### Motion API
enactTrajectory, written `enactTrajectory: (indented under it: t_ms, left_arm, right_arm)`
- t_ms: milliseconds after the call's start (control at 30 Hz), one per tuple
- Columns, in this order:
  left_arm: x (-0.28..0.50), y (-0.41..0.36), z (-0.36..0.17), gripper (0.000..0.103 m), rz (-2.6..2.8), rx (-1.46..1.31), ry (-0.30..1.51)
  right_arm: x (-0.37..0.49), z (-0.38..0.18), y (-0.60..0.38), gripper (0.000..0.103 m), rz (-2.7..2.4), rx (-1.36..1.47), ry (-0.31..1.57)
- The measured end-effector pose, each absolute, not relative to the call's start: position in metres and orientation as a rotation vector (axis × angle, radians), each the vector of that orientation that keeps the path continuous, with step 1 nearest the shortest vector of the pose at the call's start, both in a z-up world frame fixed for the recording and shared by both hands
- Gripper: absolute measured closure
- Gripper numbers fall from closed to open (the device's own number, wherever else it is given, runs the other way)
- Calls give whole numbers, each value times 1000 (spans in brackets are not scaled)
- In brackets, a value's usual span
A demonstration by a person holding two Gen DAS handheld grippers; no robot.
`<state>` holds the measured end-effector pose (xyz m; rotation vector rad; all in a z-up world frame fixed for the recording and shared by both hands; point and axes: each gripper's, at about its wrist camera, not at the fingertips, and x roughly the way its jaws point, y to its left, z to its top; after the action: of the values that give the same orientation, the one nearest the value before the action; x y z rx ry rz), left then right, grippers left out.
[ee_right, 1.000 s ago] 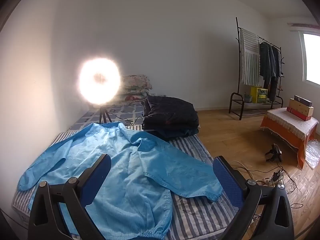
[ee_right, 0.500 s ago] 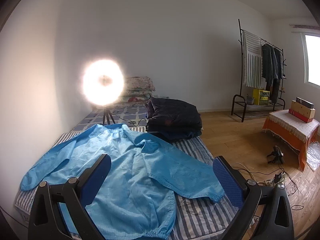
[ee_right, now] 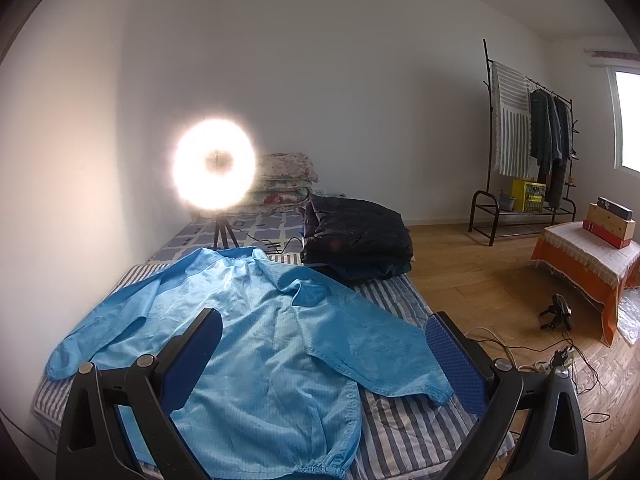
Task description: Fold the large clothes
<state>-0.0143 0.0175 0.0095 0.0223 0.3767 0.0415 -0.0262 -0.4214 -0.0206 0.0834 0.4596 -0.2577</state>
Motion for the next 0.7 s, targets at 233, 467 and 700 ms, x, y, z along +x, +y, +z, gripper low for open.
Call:
enactTrajectory:
  t_ms: [233,467,700]
  left_arm:
    - [-13,21,9,0,39,21,377]
    - [-14,23,9,0,39,21,376]
    - [-15,23,9,0,41,23,374]
  right_arm:
    - [-26,-19,-418,0,-252,72,460]
    - [-26,-18,-418,0,-252,74,459]
    - [-25,-18,-417,0,-252,68,463]
